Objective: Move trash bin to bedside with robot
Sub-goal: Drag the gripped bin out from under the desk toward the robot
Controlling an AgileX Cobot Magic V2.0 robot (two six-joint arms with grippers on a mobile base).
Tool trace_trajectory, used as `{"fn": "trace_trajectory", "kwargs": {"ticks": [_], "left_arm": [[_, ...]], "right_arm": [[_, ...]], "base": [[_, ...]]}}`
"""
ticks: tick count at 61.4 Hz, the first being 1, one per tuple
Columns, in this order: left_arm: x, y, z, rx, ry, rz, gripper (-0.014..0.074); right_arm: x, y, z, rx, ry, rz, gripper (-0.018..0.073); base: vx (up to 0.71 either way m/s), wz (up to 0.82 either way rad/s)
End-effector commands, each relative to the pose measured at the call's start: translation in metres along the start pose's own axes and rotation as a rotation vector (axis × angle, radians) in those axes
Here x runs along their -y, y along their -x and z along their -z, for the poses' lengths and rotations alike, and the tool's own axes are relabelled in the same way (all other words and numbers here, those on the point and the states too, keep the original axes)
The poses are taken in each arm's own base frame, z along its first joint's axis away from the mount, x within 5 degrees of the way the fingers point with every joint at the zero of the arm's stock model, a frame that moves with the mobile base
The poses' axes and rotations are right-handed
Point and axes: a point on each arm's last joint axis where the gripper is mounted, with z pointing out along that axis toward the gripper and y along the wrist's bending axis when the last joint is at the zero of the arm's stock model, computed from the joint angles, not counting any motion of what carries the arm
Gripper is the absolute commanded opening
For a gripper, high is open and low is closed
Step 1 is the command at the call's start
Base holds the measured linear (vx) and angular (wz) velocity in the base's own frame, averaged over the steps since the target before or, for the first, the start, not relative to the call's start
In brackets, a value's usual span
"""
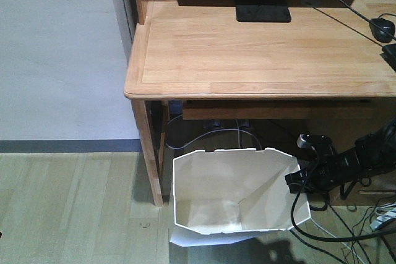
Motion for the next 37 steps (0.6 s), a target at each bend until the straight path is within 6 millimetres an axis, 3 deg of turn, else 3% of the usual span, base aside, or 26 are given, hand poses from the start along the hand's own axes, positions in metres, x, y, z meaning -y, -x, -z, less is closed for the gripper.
{"fn": "trace_trajectory", "kwargs": {"ticks": [1,37], "left_arm": [[-0.0001,0.0007,-0.0005,0.063,-0.004,0.010,-0.0006],[-0.0001,0.0007,-0.0005,0.063,-0.004,0.010,-0.0006]], "right_arm": [[-0.0191,0.0197,0.0231,0.095,0.153,0.027,-0.0006],[-0.0192,0.0195,0.0231,0.094,0.155,0.029,-0.0006]], "base": [[0.00,0.00],[0.00,0.00]]}}
